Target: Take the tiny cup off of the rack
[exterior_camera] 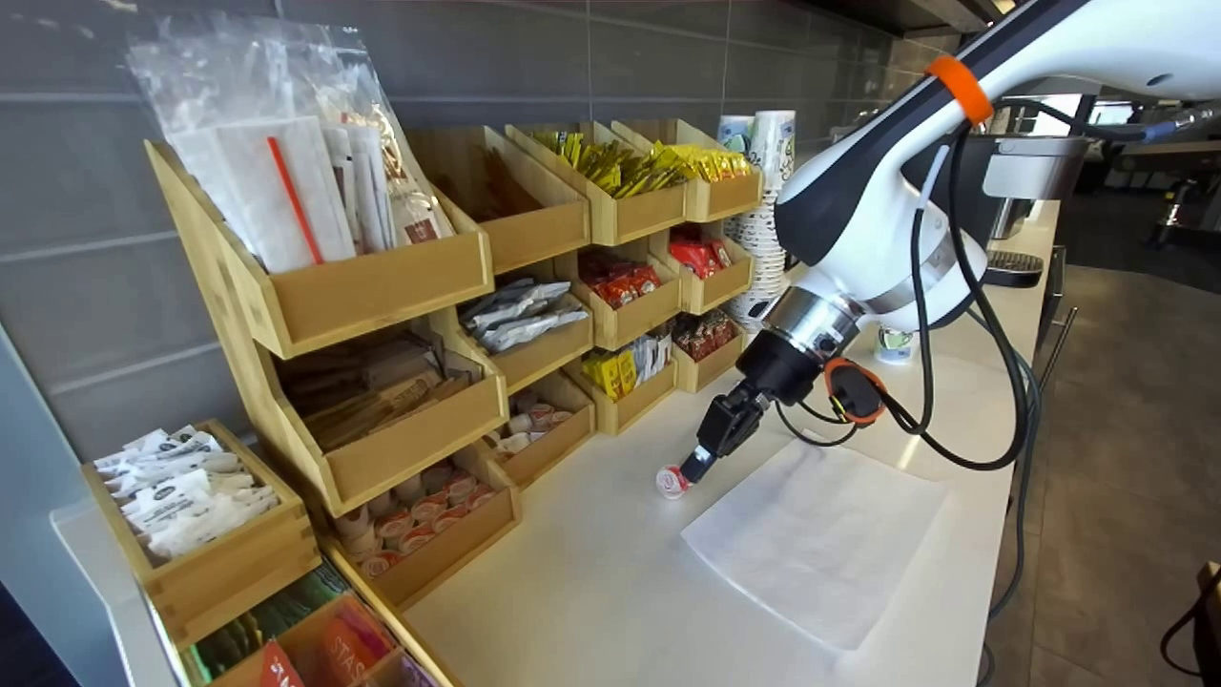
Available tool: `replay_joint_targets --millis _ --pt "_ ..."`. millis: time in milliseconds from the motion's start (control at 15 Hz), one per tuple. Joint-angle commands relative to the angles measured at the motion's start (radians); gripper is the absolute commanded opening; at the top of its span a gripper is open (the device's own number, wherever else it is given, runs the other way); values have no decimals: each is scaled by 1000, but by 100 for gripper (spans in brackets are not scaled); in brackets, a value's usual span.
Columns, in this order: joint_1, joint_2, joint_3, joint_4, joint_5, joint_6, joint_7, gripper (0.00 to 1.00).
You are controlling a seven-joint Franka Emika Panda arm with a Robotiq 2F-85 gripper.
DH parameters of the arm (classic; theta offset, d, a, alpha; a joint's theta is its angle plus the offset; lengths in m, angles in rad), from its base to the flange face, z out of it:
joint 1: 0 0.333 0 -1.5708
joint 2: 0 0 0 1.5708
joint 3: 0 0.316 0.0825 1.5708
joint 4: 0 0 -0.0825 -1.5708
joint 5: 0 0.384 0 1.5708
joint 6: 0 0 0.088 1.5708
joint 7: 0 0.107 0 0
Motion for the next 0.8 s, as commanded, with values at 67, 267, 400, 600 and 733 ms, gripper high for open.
replay_joint_targets --millis 67,267,400,600,733 --pt "168 -59 -185 -24 4 -41 55 28" --pt "229 -72 -248 -26 -26 -25 88 46" --pt "255 -76 -275 -26 -37 -20 103 58" --pt "283 -82 -303 -27 -62 -9 130 81" --pt "299 -98 -317 -34 -100 10 152 93"
